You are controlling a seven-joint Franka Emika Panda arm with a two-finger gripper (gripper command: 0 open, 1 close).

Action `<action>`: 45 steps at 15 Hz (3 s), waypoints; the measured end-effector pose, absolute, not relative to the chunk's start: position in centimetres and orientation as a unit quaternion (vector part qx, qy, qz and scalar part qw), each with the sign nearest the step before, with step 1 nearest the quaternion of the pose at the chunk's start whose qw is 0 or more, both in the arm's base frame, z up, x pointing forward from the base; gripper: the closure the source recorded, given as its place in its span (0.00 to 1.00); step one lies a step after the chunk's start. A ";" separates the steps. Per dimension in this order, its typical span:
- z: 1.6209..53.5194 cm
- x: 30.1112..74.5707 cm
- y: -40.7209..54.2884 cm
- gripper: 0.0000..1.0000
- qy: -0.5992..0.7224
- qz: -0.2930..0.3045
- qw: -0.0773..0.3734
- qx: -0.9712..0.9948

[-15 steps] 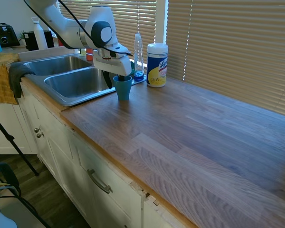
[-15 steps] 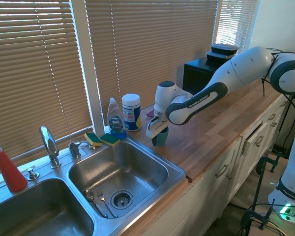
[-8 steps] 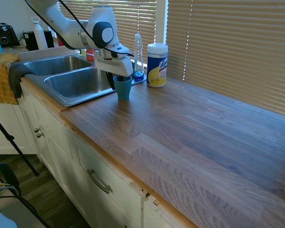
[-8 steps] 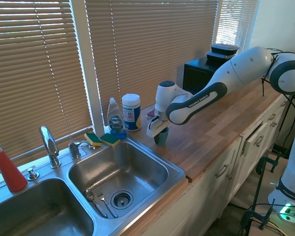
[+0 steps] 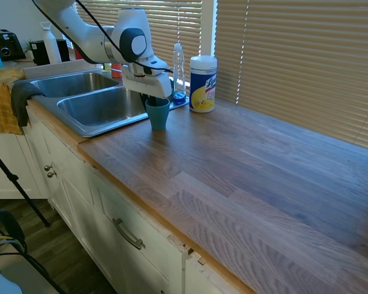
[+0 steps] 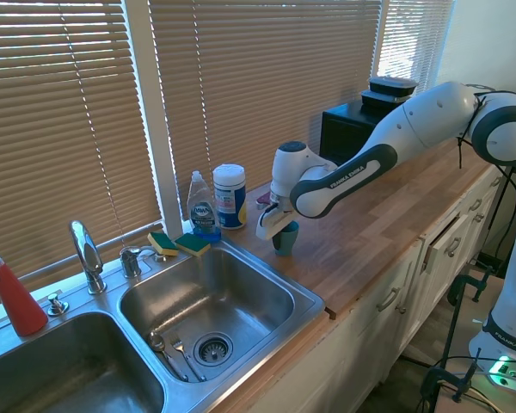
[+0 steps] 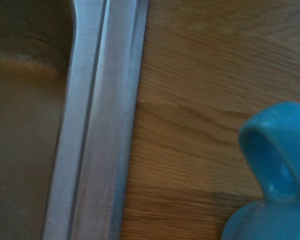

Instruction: Put the mug in the sink

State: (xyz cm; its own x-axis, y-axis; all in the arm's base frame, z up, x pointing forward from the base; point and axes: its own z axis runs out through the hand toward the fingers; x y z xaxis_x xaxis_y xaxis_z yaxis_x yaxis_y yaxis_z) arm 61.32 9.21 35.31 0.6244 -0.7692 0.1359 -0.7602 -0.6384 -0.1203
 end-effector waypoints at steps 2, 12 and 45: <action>35.7 61.3 9.3 1.00 0.424 -0.091 0.029 -0.900; 43.5 61.8 23.3 1.00 0.388 -0.142 0.047 -0.909; 17.4 73.0 33.7 0.00 0.452 -0.050 -0.033 -0.890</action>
